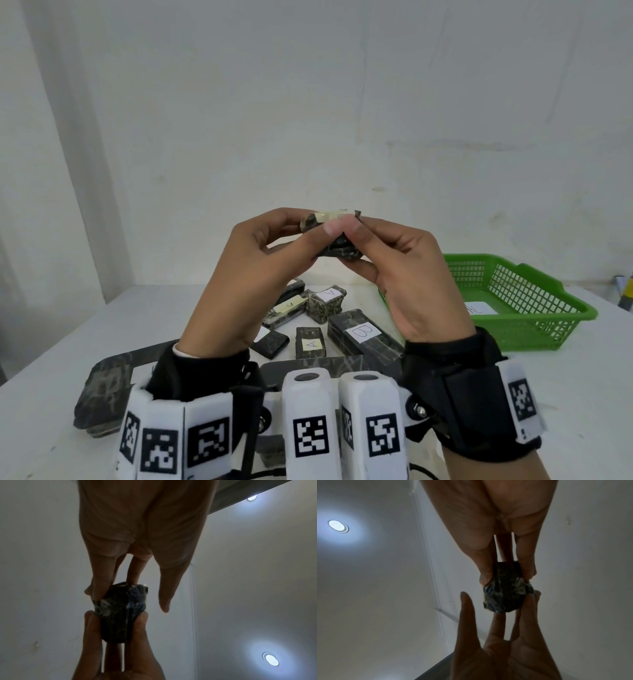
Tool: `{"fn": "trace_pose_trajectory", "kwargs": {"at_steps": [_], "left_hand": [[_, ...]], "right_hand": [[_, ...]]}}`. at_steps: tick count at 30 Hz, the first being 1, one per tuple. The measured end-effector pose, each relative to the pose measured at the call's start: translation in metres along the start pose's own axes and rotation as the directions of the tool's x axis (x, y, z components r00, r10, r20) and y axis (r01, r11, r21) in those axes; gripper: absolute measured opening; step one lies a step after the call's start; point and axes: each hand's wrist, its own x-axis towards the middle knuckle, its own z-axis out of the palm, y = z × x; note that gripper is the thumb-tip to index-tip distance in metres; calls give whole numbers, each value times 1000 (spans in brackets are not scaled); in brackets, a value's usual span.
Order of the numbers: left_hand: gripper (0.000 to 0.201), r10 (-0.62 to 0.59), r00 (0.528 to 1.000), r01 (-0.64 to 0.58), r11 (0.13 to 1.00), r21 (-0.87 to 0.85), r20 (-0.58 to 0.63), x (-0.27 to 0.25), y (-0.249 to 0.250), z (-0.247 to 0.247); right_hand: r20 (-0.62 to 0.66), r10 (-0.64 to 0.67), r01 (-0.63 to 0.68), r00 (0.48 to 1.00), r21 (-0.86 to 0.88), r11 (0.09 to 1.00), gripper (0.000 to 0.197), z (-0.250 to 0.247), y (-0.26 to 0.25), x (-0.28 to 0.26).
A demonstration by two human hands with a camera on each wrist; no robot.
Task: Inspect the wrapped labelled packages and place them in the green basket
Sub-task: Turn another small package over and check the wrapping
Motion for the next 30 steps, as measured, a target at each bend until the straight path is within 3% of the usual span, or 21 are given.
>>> {"fn": "trace_pose_trajectory", "kwargs": {"at_steps": [3,6,9,12,14,19,21,26,30], "left_hand": [[46,-15,999,16,1000,25,-43,0,-2,2],[44,-60,994,58,998,-30,-89,2,-3,-1],[37,-59,996,54,996,-65,-66,2,-2,-4],[35,-16,999,13,998,-56,-38,3,-5,-6],[39,14,1000,-14,999,-35,-12,3,-6,-7],[44,102,995,-102,995,-11,2,2,-7,-6],[46,111,994,-111,994,-7,-3,2,-7,-6],[33,22,999,-22,1000,9,-31,3,-4,-6],[47,-98,993,92,992,-86,-65,3,-2,-4]], "right_hand": [[-25,5,-4,1000,9,1000,27,2,1,0],[-57,-1,1,998,10,1000,38,1,1,1],[-6,-10,9,1000,-39,999,50,-1,-1,1],[61,32,-35,998,35,999,57,-2,-7,1],[64,75,-78,995,60,995,53,-4,-10,2],[41,207,-203,978,-86,975,40,-5,-4,3],[54,172,-167,984,-80,983,30,-4,-2,2],[127,47,-30,991,-136,990,44,-6,-3,1],[153,-2,31,988,-185,982,50,-5,-4,0]]}}
